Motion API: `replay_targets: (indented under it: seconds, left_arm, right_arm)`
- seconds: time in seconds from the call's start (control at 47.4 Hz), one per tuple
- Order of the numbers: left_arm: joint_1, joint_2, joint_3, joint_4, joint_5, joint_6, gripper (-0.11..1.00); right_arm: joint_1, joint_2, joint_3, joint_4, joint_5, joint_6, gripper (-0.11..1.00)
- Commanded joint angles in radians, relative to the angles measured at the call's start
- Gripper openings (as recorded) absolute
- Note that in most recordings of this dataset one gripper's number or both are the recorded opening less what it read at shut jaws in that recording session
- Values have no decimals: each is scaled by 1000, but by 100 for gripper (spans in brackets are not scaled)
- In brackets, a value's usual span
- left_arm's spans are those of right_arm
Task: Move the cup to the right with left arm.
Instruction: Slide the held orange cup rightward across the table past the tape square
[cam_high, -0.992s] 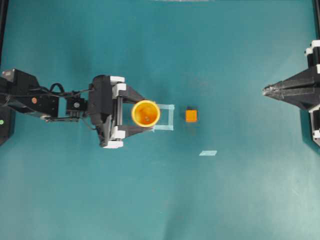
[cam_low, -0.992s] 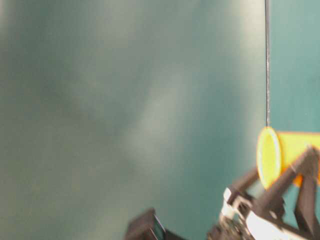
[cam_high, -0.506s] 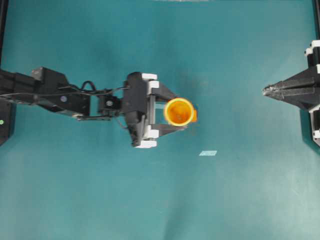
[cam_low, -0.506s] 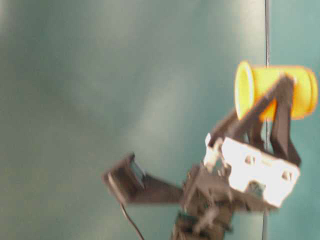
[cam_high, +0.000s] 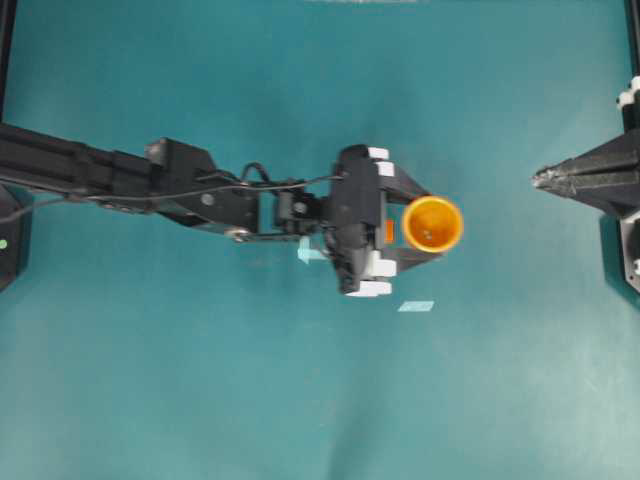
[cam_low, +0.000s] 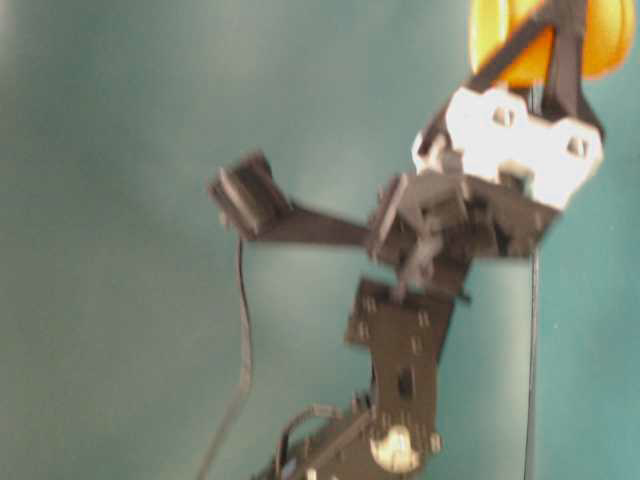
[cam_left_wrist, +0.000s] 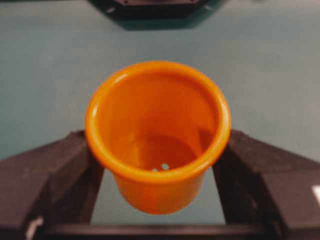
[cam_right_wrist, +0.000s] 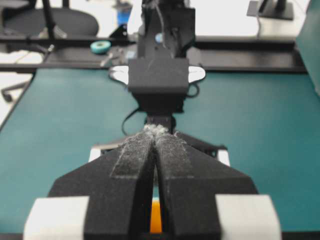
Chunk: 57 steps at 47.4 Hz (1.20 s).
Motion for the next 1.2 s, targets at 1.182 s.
replay_targets:
  seconds: [1.182]
  left_arm:
    - [8,298,-575,3,204,-2,64]
  right_arm:
    - [2,-2,-35,-2,25,-9,-1]
